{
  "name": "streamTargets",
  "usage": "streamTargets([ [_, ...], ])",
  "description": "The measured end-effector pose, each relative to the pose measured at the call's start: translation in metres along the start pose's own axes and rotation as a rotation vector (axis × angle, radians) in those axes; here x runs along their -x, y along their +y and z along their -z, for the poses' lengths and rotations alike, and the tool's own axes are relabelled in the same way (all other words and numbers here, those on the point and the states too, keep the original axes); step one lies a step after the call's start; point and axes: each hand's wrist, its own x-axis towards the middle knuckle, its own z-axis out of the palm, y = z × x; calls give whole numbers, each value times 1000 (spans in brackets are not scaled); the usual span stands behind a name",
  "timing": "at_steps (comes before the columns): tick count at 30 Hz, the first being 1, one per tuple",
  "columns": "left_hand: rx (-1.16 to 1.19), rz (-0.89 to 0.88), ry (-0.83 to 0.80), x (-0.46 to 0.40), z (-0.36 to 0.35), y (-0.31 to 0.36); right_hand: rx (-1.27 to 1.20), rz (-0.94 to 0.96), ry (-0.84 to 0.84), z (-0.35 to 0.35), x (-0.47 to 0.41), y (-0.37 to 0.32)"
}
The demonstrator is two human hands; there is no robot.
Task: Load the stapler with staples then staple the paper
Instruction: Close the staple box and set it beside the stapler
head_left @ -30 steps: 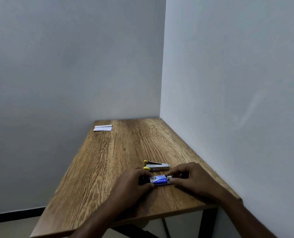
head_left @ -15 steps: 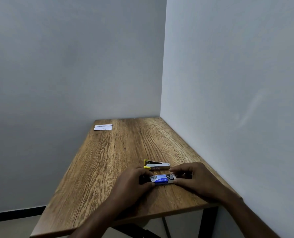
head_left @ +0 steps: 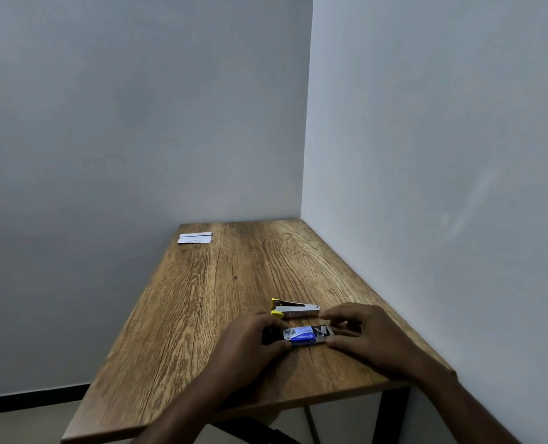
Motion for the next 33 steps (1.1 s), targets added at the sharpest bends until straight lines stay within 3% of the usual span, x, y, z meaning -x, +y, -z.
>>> streamTargets([
  [33,4,8,-5,1,0,0,-44,3,-15,-11,-7,-6],
])
